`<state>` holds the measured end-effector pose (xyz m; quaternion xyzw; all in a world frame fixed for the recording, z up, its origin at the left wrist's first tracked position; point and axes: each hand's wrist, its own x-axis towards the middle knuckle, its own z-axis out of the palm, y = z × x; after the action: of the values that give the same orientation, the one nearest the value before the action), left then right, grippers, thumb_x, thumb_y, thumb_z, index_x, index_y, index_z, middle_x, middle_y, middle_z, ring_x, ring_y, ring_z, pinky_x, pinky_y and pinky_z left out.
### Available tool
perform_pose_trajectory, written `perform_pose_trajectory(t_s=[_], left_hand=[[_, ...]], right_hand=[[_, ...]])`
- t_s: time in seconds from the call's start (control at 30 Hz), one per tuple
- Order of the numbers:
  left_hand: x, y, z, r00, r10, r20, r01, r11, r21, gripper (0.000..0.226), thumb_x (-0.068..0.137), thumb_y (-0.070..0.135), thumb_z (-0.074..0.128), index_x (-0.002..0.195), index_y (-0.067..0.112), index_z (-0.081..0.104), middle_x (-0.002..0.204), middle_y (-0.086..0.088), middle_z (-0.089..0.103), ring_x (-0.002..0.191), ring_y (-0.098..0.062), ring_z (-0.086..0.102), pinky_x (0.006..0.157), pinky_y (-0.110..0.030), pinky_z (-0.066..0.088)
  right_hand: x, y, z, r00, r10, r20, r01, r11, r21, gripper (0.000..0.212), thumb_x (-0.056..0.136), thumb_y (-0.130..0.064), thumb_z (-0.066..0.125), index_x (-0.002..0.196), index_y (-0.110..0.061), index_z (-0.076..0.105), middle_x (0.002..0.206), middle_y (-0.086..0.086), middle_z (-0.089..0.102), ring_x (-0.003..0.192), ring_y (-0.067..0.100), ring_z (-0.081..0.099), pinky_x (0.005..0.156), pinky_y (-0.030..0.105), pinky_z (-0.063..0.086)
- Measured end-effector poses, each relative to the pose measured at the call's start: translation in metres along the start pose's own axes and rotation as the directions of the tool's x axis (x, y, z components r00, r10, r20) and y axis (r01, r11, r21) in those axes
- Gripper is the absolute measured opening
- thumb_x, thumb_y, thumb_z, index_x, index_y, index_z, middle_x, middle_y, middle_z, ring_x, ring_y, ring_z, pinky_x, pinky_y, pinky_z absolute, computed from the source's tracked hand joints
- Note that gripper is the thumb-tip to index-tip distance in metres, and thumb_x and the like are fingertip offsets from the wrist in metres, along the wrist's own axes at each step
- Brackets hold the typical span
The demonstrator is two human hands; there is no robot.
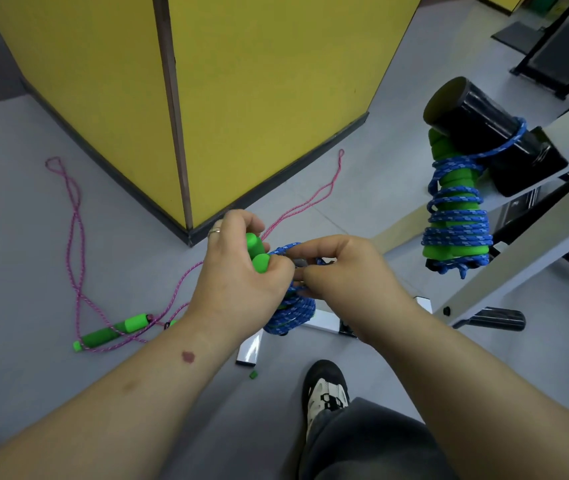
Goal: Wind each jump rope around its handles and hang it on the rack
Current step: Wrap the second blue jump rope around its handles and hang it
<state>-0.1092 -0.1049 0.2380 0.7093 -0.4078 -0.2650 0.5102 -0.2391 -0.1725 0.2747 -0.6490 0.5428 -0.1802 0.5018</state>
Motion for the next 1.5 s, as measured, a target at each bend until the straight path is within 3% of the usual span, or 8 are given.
perform_pose_trajectory(t_s=[0.17, 0.33, 0.5, 0.63, 0.83, 1.0, 1.13, 1.5], left_hand=[[0.011, -0.045, 0.023, 0.996, -0.07, 0.049, 0.065, 0.992, 0.109, 0.029, 0.093, 0.025, 0.064, 0.119, 0.027, 0.052, 0.117, 0.001, 0.053, 0.095, -0.007, 0.055, 0.071, -0.012, 0.04], [0.037, -0.074, 0.052, 0.98, -0.176, 0.089, 0.159, 0.973, 0.166, 0.036, 0.095, 0.025, 0.059, 0.13, 0.02, 0.047, 0.125, -0.006, 0.052, 0.102, -0.022, 0.056, 0.091, -0.042, 0.052], [0.067, -0.096, 0.073, 0.956, -0.276, 0.097, 0.249, 0.943, 0.222, 0.038, 0.1, 0.026, 0.057, 0.134, 0.015, 0.046, 0.138, -0.011, 0.042, 0.083, -0.017, 0.053, 0.08, -0.032, 0.043], [0.081, -0.113, 0.085, 0.939, -0.329, 0.097, 0.301, 0.926, 0.229, 0.037, 0.1, 0.026, 0.056, 0.135, 0.016, 0.049, 0.142, -0.013, 0.039, 0.072, -0.001, 0.045, 0.082, -0.028, 0.041], [0.087, -0.129, 0.096, 0.923, -0.366, 0.122, 0.349, 0.927, 0.141, 0.035, 0.103, 0.022, 0.052, 0.137, 0.019, 0.044, 0.133, -0.014, 0.052, 0.092, -0.022, 0.06, 0.078, -0.035, 0.051], [0.09, -0.132, 0.105, 0.928, -0.359, 0.098, 0.347, 0.93, 0.12, 0.018, 0.1, 0.026, 0.045, 0.112, 0.039, 0.04, 0.119, -0.014, 0.059, 0.082, -0.025, 0.062, 0.079, -0.047, 0.055], [0.095, -0.131, 0.111, 0.939, -0.333, 0.088, 0.323, 0.94, 0.106, 0.02, 0.103, 0.012, 0.043, 0.109, 0.03, 0.048, 0.119, -0.011, 0.058, 0.07, -0.02, 0.055, 0.054, -0.03, 0.038], [0.101, -0.14, 0.115, 0.86, -0.51, 0.011, 0.507, 0.853, -0.122, 0.02, 0.095, 0.013, 0.057, 0.087, 0.028, 0.067, 0.093, -0.005, 0.072, 0.078, -0.031, 0.068, 0.069, -0.043, 0.06]], right_hand=[[0.043, 0.029, 0.011, 0.988, -0.05, 0.149, 0.091, 0.956, -0.28, 0.046, 0.078, 0.004, 0.071, 0.118, -0.019, 0.075, 0.111, -0.002, 0.075, 0.101, 0.01, 0.071, 0.089, 0.032, 0.06], [0.09, 0.054, 0.021, 0.971, -0.061, 0.233, 0.17, 0.858, -0.484, 0.051, 0.077, 0.001, 0.066, 0.123, -0.02, 0.072, 0.104, -0.005, 0.072, 0.101, 0.013, 0.068, 0.087, 0.032, 0.058], [0.13, 0.07, 0.032, 0.961, -0.125, 0.245, 0.251, 0.761, -0.598, 0.02, 0.077, 0.002, 0.062, 0.089, -0.009, 0.074, 0.065, -0.003, 0.055, 0.059, 0.008, 0.049, 0.057, 0.023, 0.037], [0.152, 0.083, 0.038, 0.957, -0.14, 0.254, 0.279, 0.686, -0.672, 0.015, 0.076, -0.008, 0.062, 0.085, -0.011, 0.074, 0.075, 0.006, 0.051, 0.069, 0.024, 0.055, 0.058, 0.031, 0.044], [0.162, 0.089, 0.037, 0.953, -0.148, 0.265, 0.291, 0.697, -0.656, 0.034, 0.083, -0.02, 0.069, 0.115, -0.031, 0.076, 0.098, -0.004, 0.047, 0.094, 0.018, 0.055, 0.08, 0.031, 0.049], [0.163, 0.09, 0.028, 0.96, -0.125, 0.25, 0.233, 0.853, -0.467, 0.033, 0.084, -0.009, 0.068, 0.112, -0.022, 0.079, 0.085, -0.017, 0.052, 0.085, 0.008, 0.056, 0.068, 0.011, 0.044], [0.164, 0.092, 0.021, 0.951, -0.122, 0.283, 0.222, 0.908, -0.354, 0.029, 0.083, -0.004, 0.073, 0.108, -0.018, 0.08, 0.082, -0.012, 0.059, 0.064, -0.01, 0.057, 0.054, 0.0, 0.039], [0.175, 0.114, 0.022, 0.945, -0.234, 0.23, 0.305, 0.886, -0.35, 0.036, 0.081, -0.016, 0.08, 0.115, -0.024, 0.077, 0.091, -0.017, 0.055, 0.067, -0.019, 0.051, 0.061, -0.001, 0.035]])
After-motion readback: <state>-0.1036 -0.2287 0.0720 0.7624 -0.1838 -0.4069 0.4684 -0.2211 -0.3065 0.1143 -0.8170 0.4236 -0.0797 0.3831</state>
